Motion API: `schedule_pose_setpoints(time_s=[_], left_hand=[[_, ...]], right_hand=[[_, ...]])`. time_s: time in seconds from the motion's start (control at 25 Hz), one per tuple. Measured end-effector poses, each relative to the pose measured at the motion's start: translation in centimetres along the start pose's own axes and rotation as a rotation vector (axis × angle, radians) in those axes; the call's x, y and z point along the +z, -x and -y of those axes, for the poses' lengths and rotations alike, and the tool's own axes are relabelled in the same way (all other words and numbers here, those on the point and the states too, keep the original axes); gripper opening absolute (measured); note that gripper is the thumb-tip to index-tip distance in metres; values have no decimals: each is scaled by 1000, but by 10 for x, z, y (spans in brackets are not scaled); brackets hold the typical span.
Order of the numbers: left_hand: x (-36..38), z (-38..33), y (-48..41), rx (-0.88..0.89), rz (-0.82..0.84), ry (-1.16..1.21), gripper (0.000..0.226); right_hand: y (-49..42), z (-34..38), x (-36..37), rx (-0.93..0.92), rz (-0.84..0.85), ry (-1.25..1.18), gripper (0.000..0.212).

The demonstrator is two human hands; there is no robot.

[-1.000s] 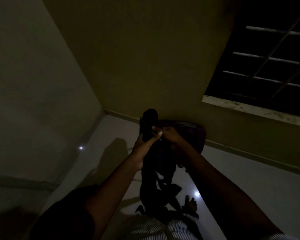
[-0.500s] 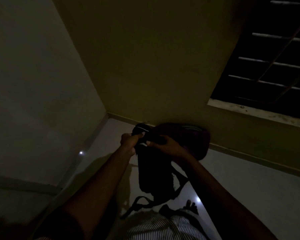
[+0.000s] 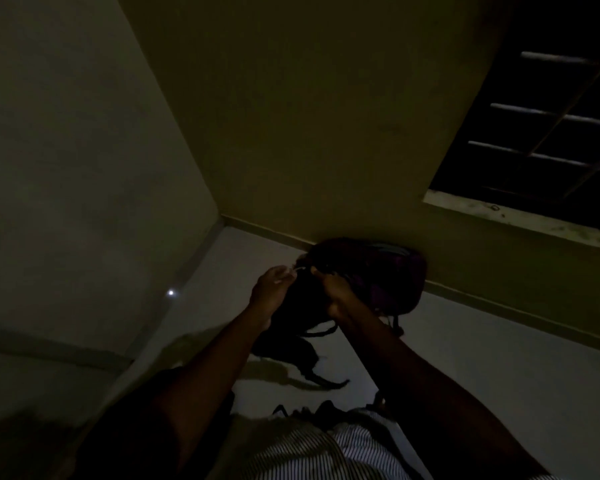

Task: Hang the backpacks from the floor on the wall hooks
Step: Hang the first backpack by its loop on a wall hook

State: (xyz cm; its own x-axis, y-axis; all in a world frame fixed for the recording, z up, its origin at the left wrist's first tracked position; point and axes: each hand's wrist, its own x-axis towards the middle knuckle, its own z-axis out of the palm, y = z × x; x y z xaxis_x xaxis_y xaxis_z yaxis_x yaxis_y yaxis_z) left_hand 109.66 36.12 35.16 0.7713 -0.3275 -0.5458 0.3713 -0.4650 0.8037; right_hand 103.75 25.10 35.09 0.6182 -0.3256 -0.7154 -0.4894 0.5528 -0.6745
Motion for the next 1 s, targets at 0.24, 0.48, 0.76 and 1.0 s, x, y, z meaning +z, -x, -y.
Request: schedule_pose_setpoints(time_s=[0.24,0.48,0.76,1.0], left_hand=[[-11,0,-1,68,225,-494,60],[-9,-32,-5,-21,53,14,30],[18,-44,5,-448,156,879,40],[9,-50,4,-341,86,916,31]], right_hand=[[0,12,-7,13,63,-241,43],[8,12,-14,-66,-32,32,44],[29,-14,-11,-364,28,236,36],[23,-27,-13,-386,-16,392,30]])
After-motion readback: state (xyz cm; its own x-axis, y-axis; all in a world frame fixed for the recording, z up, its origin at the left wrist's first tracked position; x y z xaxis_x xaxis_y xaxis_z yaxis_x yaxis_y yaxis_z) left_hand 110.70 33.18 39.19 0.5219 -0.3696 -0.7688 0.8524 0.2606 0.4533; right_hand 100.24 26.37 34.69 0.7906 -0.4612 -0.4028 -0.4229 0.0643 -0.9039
